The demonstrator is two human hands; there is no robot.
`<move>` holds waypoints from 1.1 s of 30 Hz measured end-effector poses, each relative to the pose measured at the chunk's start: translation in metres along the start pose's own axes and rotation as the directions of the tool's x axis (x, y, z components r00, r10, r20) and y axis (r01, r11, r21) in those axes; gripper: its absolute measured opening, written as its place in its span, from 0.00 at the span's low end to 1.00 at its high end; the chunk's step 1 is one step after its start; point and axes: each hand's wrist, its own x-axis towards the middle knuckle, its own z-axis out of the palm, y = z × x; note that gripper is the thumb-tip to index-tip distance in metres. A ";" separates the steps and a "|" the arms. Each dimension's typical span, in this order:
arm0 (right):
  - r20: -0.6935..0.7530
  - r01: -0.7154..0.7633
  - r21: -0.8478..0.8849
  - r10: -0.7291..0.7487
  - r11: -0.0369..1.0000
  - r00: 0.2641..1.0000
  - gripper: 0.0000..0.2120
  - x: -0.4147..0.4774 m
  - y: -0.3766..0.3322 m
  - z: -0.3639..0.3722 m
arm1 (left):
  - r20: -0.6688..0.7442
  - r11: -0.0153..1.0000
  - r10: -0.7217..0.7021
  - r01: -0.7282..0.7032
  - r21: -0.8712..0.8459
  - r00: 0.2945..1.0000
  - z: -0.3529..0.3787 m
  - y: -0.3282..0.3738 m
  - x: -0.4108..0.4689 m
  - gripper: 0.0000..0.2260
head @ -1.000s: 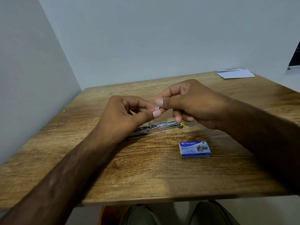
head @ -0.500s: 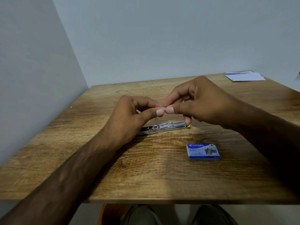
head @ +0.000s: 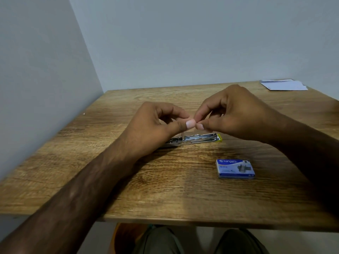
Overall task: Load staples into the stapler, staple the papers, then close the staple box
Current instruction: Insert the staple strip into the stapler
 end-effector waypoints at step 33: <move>0.201 0.001 -0.112 0.022 0.994 0.979 0.07 0.001 0.001 -0.003 | 0.181 0.952 -0.011 -0.045 0.304 0.983 -0.007 -0.001 -0.001 0.05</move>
